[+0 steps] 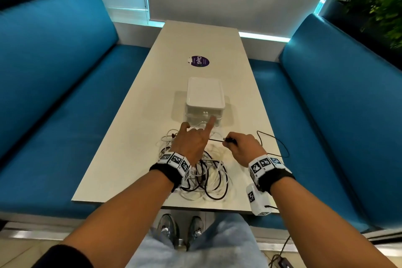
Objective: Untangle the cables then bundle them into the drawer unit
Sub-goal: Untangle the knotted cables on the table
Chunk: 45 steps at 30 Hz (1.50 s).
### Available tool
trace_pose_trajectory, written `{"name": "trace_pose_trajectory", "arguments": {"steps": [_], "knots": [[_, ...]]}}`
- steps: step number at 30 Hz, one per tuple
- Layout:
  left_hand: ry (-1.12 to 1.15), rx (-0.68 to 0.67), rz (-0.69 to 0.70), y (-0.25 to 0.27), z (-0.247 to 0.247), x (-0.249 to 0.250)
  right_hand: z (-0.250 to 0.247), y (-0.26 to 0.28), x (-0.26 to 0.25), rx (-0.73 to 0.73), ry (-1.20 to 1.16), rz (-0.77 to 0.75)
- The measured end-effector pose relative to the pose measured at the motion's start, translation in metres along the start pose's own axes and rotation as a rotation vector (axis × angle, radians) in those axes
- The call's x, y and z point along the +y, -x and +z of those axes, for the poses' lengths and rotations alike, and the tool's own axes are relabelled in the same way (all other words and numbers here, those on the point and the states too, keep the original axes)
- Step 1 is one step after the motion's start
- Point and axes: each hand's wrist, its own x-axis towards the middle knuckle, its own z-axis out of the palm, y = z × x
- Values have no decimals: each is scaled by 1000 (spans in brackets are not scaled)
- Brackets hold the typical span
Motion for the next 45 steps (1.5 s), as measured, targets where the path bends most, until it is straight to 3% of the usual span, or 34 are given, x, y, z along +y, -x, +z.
{"name": "trace_pose_trajectory", "arguments": {"steps": [5, 10, 14, 18, 21, 24, 26, 32, 35, 38, 45], "knots": [[-71, -87, 17, -2, -2, -13, -6, -1, 7, -37, 6, 51], [1, -213, -129, 8, 7, -29, -21, 10, 51, -69, 116, 185], [-10, -226, -183, 11, 9, -31, -27, 22, 77, -100, 154, 266], [12, -77, -189, 3, 2, -2, -9, 18, 57, -61, 105, 235], [41, 25, -98, 1, -1, 17, 3, 18, 47, -51, 99, 215], [37, -45, 89, 3, 10, 22, 6, 20, 49, -40, 72, 209], [-7, -77, 131, 5, 19, 19, 4, 22, 54, -53, 68, 234], [-58, -114, 154, 2, 25, 16, 6, 27, 35, -15, 11, 238], [-51, -110, 158, -2, 26, 20, 14, 22, 9, -44, -106, 75], [-35, -119, 124, -2, 24, 22, 24, 14, -5, -108, -62, -53], [105, -69, 75, 11, 31, -7, 16, 18, 14, -165, -33, 9]]}}
